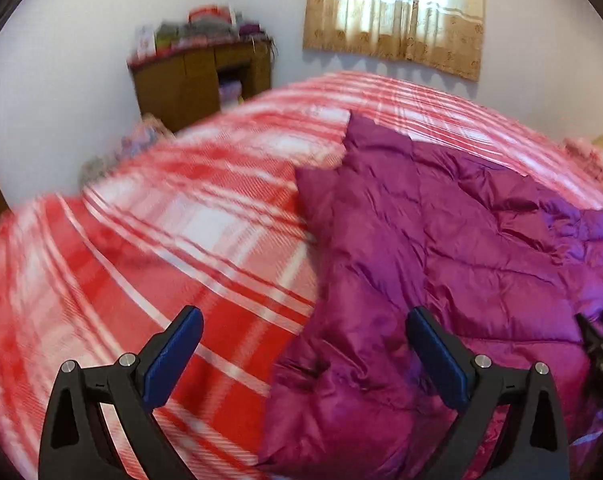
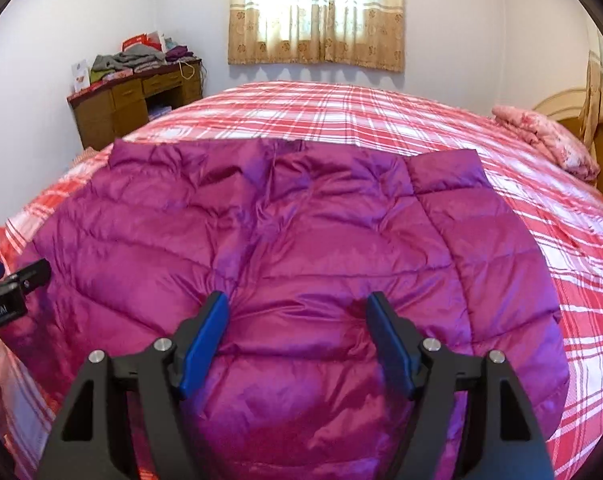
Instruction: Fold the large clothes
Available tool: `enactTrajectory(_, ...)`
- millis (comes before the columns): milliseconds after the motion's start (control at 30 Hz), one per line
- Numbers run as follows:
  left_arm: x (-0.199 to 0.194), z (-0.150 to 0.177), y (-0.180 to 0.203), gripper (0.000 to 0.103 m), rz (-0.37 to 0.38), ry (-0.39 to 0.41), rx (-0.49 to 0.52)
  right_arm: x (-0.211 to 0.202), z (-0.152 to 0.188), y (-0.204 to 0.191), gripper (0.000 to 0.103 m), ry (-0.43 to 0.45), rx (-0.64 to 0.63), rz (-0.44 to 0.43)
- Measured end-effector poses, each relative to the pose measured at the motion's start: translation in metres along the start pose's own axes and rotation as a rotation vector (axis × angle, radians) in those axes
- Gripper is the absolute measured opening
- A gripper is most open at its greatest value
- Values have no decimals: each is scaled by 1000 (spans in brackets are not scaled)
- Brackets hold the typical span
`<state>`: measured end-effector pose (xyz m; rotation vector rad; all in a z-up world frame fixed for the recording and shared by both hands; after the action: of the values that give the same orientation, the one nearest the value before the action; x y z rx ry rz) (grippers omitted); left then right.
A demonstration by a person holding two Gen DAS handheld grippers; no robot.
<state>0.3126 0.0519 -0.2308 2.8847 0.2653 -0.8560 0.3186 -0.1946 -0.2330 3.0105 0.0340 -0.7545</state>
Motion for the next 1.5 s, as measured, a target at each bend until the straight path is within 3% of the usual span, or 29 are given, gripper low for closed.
enactTrajectory(133, 13, 8, 9, 101, 50, -29, -29, 9, 6, -2, 80, -22, -30, 13)
enactTrajectory(200, 17, 9, 12, 96, 81, -24, -45, 12, 7, -3, 80, -33, -40, 22)
enactTrajectory(267, 13, 9, 14, 84, 110, -9, -38, 15, 7, -6, 80, -36, -59, 36)
enactTrajectory(333, 13, 7, 20, 60, 177, -5, -40, 16, 7, -8, 81, -39, -63, 40)
enactTrajectory(467, 11, 8, 22, 45, 240, -23, -89, 13, 9, -6, 81, -34, -56, 37)
enactTrajectory(500, 10, 8, 22, 33, 257, -25, -95, 13, 9, -6, 81, -34, -55, 37)
enactTrajectory(633, 4, 4, 23, 15, 299, -20, -86, 11, 11, -8, 81, -33, -52, 35)
enactTrajectory(1033, -29, -3, -2, 11, 327, 12, -146, 7, 9, -20, 81, -45, -100, 25)
enactTrajectory(1267, -53, -16, -34, 11, 298, 48, -204, 3, 13, -59, 81, -31, -154, 7)
enactTrajectory(1400, -70, -30, -46, 10, 259, 90, -188, 4, 11, -81, 81, -28, -172, -49)
enactTrajectory(1500, -84, -45, -44, 10, 237, 134, -131, -7, 1, -72, 77, -27, -101, -146)
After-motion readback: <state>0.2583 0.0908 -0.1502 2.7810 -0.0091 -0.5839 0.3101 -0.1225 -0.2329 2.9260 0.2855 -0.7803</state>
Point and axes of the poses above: each gripper's, at about its wrist camera, not at the fingertips, and x roughly the way its jaws point, y to its right, z to its underside, the point moved 3 cm from there along x, roughly the way its jaws point, and after that the axes turned 12 degrees about y, right-handed, at the moved point
